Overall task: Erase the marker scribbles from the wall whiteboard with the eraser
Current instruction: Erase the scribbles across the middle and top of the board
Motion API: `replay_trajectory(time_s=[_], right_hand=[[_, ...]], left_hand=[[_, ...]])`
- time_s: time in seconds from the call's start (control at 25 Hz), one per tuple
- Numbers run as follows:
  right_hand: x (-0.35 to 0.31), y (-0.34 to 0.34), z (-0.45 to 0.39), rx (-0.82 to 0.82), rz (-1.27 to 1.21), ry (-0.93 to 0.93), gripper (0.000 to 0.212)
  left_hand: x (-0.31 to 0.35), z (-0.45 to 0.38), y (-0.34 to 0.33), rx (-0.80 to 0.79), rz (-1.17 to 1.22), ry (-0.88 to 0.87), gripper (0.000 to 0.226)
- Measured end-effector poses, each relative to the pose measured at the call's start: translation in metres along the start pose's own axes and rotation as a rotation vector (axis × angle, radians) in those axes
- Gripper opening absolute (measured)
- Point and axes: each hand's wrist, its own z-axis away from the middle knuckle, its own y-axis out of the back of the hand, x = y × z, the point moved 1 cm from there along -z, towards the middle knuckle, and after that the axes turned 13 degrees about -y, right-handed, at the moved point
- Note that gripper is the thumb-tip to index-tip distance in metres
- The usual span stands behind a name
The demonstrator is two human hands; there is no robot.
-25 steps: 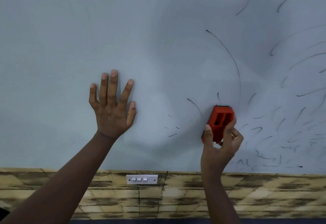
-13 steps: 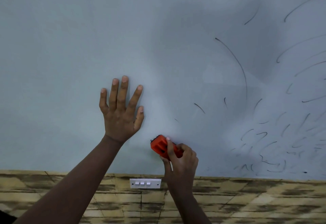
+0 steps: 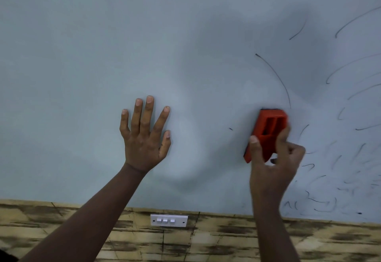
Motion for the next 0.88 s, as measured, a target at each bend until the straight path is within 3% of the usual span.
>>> replay_trajectory(time_s=[0.24,0.44,0.6,0.88], right_hand=[[0.029,-0.049,0.097,-0.263,0.485,0.407,0.074],[0.044,-0.048,0.114,-0.306,0.652,0.511,0.079],[0.017,-0.034,0.079,-0.207,0.536,0.453,0.079],[-0.009,0.03,-0.044,0.056,0.219,0.096,0.075]], left_hand=[[0.002,0.0,0.001,0.005,0.002,0.012,0.067],[0.003,0.001,0.0,-0.004,0.008,0.021,0.069],[0.003,0.003,-0.001,-0.001,0.006,0.02,0.067],[0.004,0.005,0.0,0.0,0.006,0.015,0.067]])
